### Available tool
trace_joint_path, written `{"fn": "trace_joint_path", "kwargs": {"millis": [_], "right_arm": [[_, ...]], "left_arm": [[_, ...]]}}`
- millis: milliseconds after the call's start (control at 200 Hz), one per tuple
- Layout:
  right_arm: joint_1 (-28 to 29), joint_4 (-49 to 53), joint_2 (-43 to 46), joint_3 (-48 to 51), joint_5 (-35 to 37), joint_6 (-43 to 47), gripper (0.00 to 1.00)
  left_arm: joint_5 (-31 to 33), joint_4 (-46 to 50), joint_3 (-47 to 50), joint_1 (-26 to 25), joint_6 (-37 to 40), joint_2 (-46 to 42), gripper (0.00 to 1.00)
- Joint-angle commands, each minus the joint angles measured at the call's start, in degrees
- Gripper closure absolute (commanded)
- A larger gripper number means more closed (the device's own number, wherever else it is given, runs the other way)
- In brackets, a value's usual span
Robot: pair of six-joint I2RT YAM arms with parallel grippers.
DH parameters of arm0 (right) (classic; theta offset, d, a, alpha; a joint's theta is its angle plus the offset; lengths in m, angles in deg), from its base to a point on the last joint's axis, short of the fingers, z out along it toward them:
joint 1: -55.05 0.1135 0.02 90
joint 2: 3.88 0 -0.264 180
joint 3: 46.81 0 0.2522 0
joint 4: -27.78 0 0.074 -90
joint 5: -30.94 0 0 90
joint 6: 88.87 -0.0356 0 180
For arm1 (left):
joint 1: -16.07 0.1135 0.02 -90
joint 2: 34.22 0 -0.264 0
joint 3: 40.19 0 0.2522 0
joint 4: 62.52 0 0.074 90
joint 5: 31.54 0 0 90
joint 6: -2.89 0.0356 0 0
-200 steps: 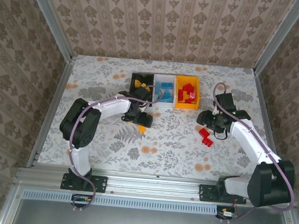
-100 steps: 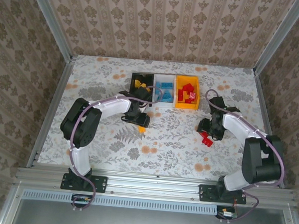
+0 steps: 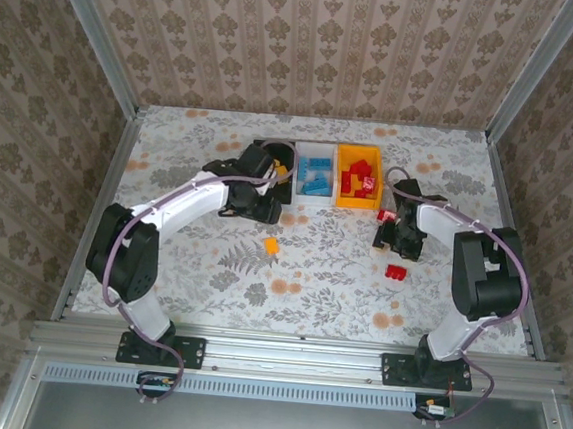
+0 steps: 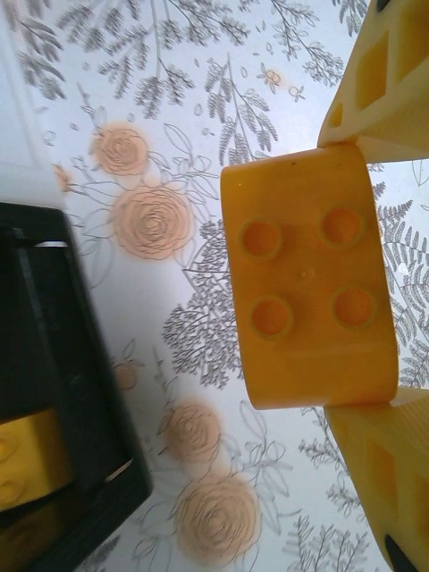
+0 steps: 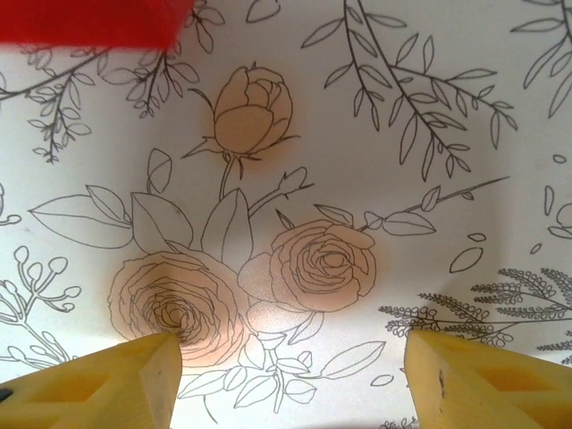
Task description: Sort the legos into containers by color
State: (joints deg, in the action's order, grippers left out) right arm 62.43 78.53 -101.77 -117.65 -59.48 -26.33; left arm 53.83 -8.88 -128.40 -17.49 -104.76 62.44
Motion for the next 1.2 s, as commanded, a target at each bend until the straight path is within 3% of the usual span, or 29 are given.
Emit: {"fn": "trace_joint_path", "kwargs": {"millis": [0,305,570,750,1195], "right_arm": [[-0.08,-1.39,1.25,-1.07,-0.29,-1.19,0.32],[-0.86,-1.61,4.31,-3.15,3.01,-0.53,0.30],[-3.81,-4.40,-3.66,-9.80,0.56,-0.99,0.30],[-4.01,-5.49,-9.75,-15.71,-0.69,-0.89,0.30],[-4.82,-6.04,-18.38,-23.23,-3.68,5.50,0.35]], "left_arm": [[0.25,1.78,-3.06,2.25,2.51,-0.92,0.42],[0.16,-1.03,-17.37,6.60,5.80,10.15,0.41],[3.15,-0.98,-31.00,9.08,7.43,23.08,0.41],[2.88,1.92,-39.52,9.56,7.58,29.37,0.31],[0.23,0.15,-32.43,9.72,5.81,23.50,0.19]]}}
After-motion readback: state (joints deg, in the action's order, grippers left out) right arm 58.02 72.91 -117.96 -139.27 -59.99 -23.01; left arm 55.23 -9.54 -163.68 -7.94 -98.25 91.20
